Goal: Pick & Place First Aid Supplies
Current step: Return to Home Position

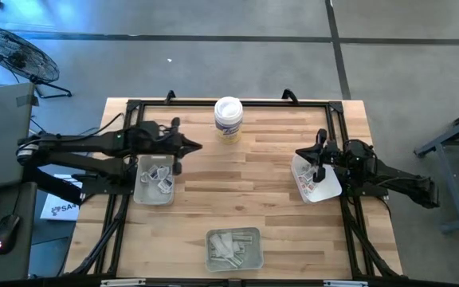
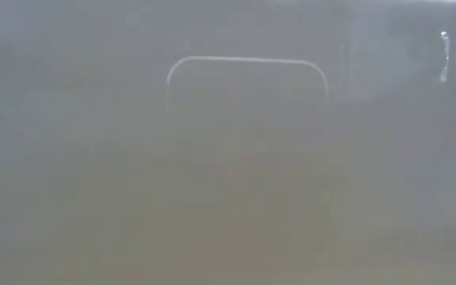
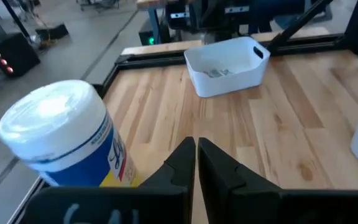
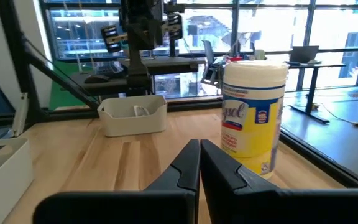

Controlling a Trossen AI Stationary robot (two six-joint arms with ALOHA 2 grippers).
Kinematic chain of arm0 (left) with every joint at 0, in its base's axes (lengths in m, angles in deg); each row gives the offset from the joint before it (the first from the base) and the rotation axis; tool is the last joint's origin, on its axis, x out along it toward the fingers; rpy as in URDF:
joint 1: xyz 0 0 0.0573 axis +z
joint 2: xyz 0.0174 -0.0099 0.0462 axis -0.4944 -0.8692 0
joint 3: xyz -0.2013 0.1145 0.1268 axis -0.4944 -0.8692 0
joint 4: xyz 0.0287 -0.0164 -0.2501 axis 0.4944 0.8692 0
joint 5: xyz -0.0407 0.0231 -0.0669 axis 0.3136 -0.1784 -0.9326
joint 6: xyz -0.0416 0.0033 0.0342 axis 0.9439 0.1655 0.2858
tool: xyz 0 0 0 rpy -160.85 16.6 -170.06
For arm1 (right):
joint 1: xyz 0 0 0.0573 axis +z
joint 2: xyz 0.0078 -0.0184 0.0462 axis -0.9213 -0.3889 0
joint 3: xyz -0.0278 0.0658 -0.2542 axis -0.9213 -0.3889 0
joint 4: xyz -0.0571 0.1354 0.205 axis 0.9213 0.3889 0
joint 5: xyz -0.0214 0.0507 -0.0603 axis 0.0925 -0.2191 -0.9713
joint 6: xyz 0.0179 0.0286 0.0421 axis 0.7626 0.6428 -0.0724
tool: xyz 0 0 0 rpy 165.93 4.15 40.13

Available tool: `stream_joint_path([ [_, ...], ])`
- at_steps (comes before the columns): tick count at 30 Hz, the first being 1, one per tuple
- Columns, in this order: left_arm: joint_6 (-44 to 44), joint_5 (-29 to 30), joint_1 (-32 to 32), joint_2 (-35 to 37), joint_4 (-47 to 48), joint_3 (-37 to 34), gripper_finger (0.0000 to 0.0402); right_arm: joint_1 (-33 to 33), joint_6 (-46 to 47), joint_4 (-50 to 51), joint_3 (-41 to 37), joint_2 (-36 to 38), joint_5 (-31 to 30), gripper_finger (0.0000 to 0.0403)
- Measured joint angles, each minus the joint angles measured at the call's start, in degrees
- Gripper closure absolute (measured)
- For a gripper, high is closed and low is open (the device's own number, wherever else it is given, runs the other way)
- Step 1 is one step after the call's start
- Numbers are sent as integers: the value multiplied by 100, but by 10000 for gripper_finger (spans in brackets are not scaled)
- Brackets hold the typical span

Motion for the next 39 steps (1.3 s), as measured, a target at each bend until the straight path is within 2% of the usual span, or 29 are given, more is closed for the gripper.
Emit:
stream_joint_path([
  [7, 52, -128, 1, 1044, -691, -1073, 385, 2, 290, 20, 0, -2, -161, 400],
  [14, 206, -878, 0, 2305, -794, -1970, 385, 2, 285, 15, -2, -2, -159, 398],
  [20, 581, -316, -2, 3782, -21, -2348, 385, 2, 343, 11, -2, -2, -159, 402],
  [26, 1015, -293, -2, 5164, 403, -2871, 385, 1, 342, 11, -2, -2, -157, 397],
  [28, 1104, -285, -2, 5117, 322, -2942, 385, 0, 343, 10, -2, -2, -155, 396],
  [35, 1217, 471, -2, 5112, 286, -3449, 385, 2, 343, 17, -2, -42, -182, 395],
  [39, 1231, 586, -2, 5070, 1, -3664, 385, 1, 342, 17, -2, -46, -179, 395],
])
